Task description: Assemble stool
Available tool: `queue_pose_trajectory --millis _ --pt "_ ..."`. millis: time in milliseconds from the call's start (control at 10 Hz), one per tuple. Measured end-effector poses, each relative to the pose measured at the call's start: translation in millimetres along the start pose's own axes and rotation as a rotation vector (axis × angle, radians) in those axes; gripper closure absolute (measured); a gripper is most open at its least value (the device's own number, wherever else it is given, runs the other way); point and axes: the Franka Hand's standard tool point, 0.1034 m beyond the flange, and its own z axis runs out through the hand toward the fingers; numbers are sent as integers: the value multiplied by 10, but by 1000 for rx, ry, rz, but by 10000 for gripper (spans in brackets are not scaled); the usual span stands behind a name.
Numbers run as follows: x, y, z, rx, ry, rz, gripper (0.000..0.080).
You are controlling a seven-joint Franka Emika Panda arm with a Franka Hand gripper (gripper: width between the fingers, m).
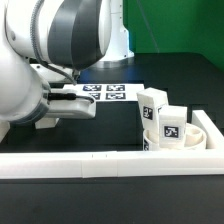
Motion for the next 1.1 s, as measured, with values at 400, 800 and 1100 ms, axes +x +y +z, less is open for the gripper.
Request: queue_pose_trajectory --millis 400,800,1100 --pt "-52 -80 -143 -10 13 -10 475" --pt "-237 -324 -380 -24 23 50 474" --pt "-162 -303 -424 -28 79 51 474"
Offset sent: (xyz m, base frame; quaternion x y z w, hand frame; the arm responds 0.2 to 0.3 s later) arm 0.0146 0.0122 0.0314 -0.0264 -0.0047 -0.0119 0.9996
